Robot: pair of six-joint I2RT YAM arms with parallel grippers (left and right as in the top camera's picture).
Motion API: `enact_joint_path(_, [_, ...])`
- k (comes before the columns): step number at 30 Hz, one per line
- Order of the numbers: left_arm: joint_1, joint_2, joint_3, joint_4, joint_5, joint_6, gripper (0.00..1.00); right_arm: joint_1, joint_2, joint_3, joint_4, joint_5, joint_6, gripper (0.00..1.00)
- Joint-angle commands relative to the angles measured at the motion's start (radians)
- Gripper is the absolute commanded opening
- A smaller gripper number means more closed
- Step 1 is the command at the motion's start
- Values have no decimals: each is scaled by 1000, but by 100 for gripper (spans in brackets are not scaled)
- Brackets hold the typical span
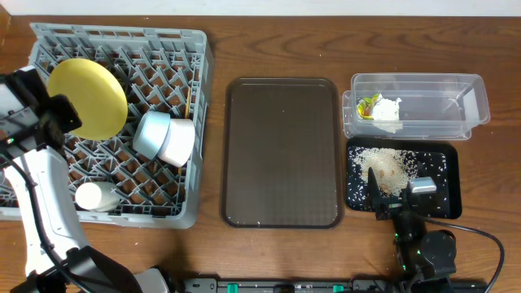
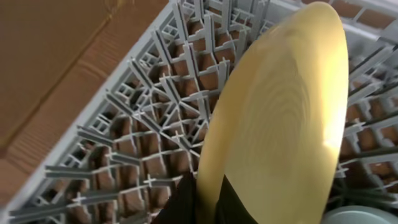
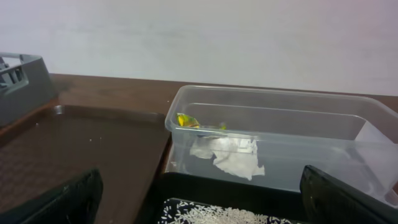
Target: Sort waste into correct bins and load items into the dishwasher
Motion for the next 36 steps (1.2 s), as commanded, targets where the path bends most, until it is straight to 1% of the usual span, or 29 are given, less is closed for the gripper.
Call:
enact_joint_path(1, [-21,-10,-5,8,-60,100,7,-11,-3,-3,-3,-2,-11,99])
enact_joint_path(5, [-48,-10,-5,-4,-60,108,8,-11,-3,-3,-3,-2,-11,99])
enact_joint_path(8, [-84,-10,-5,-30,-69,141,8,-11,-3,-3,-3,-2,-11,99])
enact_joint_path(13, [-148,-10,-5,-26,-230,142,8,-11,-3,-3,-3,-2,-11,99])
enact_joint_path(17, [-182,-10,-5,-47,-240,156,8,-11,-3,-3,-3,-2,-11,99])
enact_joint_path(18, [-192,-10,-5,-61,-240,155,14,-11,-3,-3,-3,-2,-11,99])
enact_joint_path(19, [-202,-11,-5,-79,-240,146,17,-11,-3,-3,-3,-2,-11,99])
enact_joint_path(21, [-224,-11,-5,-109,-240,100,28,-11,-3,-3,-3,-2,-11,99])
enact_joint_path(22, [-231,-11,-5,-122,-240,67,43,-11,-3,-3,-3,-2,-11,99])
enact_joint_path(23, [-237,-13,-5,-136,-240,26,67,-11,-3,-3,-3,-2,-11,99])
enact_joint_path(24, [-242,-16,-5,-151,-240,-16,75,-11,-3,-3,-3,-2,-11,99])
enact_joint_path(25, [-242,-21,-5,-168,-239,-58,79,-11,-3,-3,-3,-2,-11,99])
enact_joint_path(28, [-242,-59,0,-241,-230,-166,82,-11,-3,-3,-3,-2,-11,99])
enact_joint_path(31, [-242,-135,9,-303,-135,-195,83,-11,-3,-3,-3,-2,-11,99])
enact_joint_path(32, [-242,-170,13,-325,-104,-195,86,-11,-3,-3,-3,-2,-11,99])
enact_joint_path(33, [-242,-210,16,-351,-83,-210,87,-11,-3,-3,-3,-2,-11,99])
enact_joint_path(36, [-242,-346,18,-431,-19,-293,88,-11,-3,-3,-3,-2,-11,99])
